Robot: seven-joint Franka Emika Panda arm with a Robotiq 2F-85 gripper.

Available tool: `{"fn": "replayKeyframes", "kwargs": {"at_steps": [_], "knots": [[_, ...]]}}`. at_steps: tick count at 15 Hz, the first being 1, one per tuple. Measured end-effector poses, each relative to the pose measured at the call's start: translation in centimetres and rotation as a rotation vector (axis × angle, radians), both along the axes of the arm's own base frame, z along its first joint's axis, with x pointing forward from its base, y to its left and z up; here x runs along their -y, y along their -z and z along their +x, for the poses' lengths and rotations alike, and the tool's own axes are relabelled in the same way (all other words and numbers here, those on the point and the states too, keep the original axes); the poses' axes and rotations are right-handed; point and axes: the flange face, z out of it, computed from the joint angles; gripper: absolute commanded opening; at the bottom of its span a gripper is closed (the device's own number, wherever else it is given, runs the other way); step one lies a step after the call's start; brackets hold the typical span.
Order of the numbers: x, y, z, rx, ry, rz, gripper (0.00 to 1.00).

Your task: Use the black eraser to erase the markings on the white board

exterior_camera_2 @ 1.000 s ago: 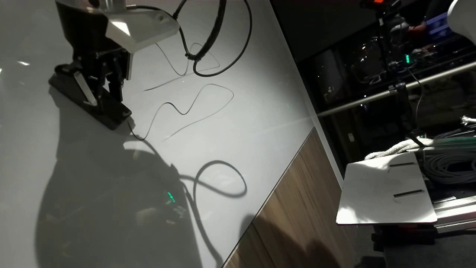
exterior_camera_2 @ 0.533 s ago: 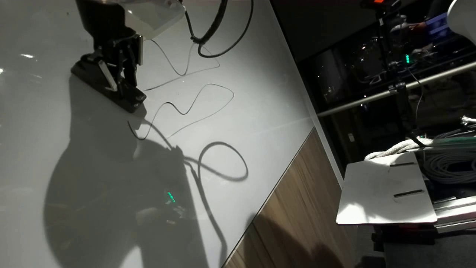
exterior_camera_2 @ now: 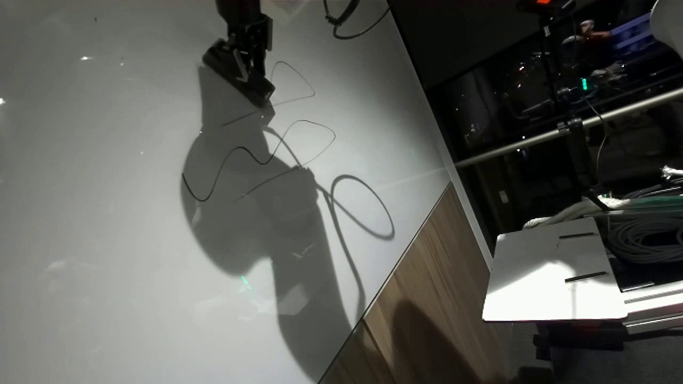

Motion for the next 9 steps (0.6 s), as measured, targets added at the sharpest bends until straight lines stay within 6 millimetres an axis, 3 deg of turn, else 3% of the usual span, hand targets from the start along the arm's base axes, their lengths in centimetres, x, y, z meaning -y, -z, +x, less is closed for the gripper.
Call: {"fn": "replayKeyframes", "kwargs": {"at_steps": [4, 9], "knots": [[10.7, -0.2, -1.0, 0.013, 0.160, 0.015, 0.28], [23.0, 1.7, -3.6, 0.041, 0.262, 0.099, 0.28]]}}
